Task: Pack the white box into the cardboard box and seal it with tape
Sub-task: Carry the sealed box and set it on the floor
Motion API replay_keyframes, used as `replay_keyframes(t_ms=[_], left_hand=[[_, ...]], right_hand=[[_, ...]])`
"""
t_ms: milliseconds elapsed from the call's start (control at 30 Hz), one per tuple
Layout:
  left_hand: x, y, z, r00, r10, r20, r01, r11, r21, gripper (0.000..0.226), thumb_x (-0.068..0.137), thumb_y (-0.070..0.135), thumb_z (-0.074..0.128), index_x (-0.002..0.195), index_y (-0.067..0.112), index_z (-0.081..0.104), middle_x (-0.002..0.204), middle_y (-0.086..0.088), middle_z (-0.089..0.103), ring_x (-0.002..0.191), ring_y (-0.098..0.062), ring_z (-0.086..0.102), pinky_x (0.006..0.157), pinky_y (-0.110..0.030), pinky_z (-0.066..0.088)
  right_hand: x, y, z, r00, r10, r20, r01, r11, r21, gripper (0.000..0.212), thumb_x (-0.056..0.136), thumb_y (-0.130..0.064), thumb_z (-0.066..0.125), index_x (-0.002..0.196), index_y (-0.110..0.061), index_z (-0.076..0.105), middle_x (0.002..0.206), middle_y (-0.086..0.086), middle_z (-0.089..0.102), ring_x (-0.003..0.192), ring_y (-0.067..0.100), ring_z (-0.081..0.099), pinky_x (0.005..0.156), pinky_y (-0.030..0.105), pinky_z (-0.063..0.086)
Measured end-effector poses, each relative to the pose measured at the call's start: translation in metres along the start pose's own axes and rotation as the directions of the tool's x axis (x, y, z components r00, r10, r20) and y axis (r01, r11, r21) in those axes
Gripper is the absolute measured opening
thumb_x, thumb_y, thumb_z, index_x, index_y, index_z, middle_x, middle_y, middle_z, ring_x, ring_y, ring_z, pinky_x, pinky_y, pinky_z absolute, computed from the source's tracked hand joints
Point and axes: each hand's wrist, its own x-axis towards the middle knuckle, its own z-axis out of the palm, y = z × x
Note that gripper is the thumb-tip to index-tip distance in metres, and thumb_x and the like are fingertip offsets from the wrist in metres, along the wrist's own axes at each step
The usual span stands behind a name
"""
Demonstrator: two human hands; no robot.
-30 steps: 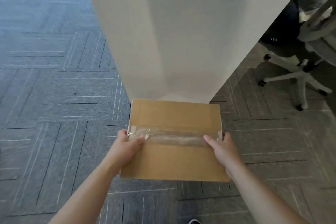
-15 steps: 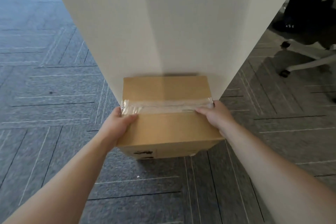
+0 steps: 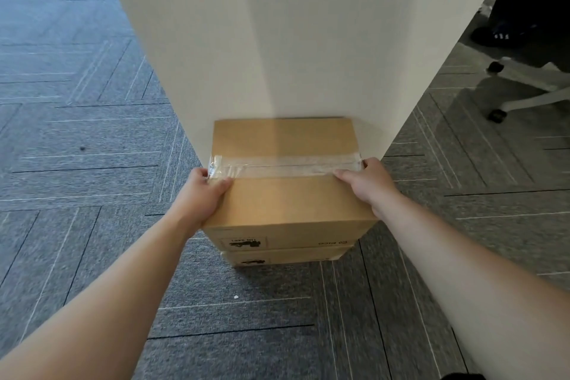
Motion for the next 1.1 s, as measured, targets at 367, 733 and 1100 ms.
replay_keyframes(t_ms=[367,733,1100], left_hand=[[0.004,-0.003,0.004,1.000,-0.003,-0.014,0.003,1.000,0.017,0.060,0.096,0.037,0.059,0.145,0.016,0.031,0.113,-0.005,0.058,0.092,-0.025,0.066,0.077,-0.045,0.059],[-0.002,-0.009,0.003,0.999,0.020,-0.040,-0.019,0.999,0.040,0.063,0.096,0.038,0.059,0.147,0.014,0.030,0.122,-0.008,0.057,0.098,-0.025,0.063,0.087,-0.048,0.055],[-0.012,0.004,0.003,0.990,0.078,-0.118,-0.048,0.971,0.236,0.071,0.096,0.043,0.057,0.149,0.005,0.029,0.145,-0.015,0.047,0.127,-0.032,0.050,0.100,-0.044,0.042]], right_hand=[[-0.004,0.005,0.008,1.000,0.001,-0.023,-0.002,0.999,-0.033,0.071,0.087,-0.046,0.071,0.141,-0.013,0.040,0.137,0.007,0.052,0.117,0.030,0.054,0.082,0.037,0.044],[-0.014,0.003,0.008,1.000,0.013,-0.018,-0.014,1.000,-0.024,0.070,0.086,-0.045,0.071,0.141,-0.012,0.041,0.136,0.007,0.053,0.117,0.031,0.055,0.084,0.036,0.045],[-0.034,-0.013,0.000,1.000,-0.005,-0.021,0.001,0.979,-0.202,0.069,0.094,-0.046,0.061,0.147,-0.010,0.036,0.140,0.008,0.052,0.104,0.027,0.060,0.067,0.029,0.043]])
